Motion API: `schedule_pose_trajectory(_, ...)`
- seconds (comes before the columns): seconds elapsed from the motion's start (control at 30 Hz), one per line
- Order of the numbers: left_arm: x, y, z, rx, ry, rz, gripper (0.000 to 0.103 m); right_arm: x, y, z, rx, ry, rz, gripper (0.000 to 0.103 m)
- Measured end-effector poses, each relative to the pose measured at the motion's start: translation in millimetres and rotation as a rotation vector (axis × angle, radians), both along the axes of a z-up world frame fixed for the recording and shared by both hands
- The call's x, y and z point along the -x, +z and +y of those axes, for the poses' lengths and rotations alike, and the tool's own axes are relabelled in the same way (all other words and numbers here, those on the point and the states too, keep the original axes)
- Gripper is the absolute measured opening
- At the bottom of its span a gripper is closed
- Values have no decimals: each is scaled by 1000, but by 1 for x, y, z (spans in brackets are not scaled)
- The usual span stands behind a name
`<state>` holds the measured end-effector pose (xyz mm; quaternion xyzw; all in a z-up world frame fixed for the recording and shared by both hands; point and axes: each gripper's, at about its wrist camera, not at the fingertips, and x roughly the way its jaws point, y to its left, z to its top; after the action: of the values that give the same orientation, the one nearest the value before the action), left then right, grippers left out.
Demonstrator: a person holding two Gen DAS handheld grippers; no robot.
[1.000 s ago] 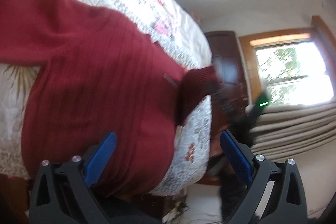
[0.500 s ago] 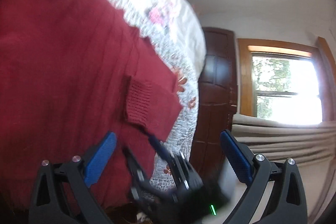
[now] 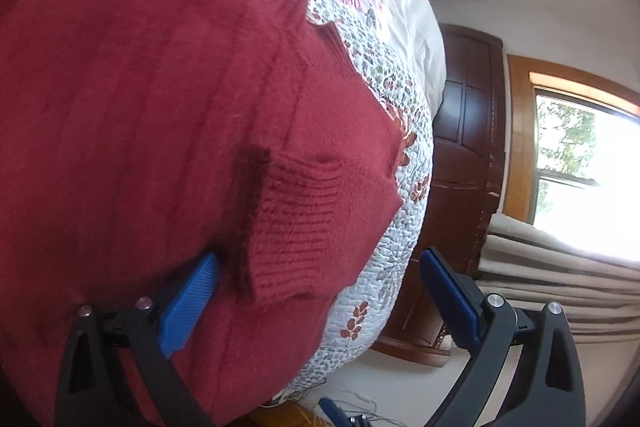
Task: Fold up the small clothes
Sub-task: 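Lift the cuff with the right tool and fold the sleeve across the sweater body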
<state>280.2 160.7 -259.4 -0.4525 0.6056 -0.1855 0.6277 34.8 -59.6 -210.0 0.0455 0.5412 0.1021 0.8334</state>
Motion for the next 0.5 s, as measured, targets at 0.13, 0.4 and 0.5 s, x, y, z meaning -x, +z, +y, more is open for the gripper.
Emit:
schedule_pose_trajectory(0.13, -4, 7, -10, -48, -45, -4, 90, 1, 8, 6, -56, -23, -3, 55)
schedule_pose_trajectory(0.4, -9, 5, -9, -154, -117, 32, 12, 8, 17, 20, -64, 1, -11, 55)
schedule_pose_trajectory(0.5, -8, 15, -9, -160, -127, -12, 10, 11, 18, 22, -61, 0, -12, 55)
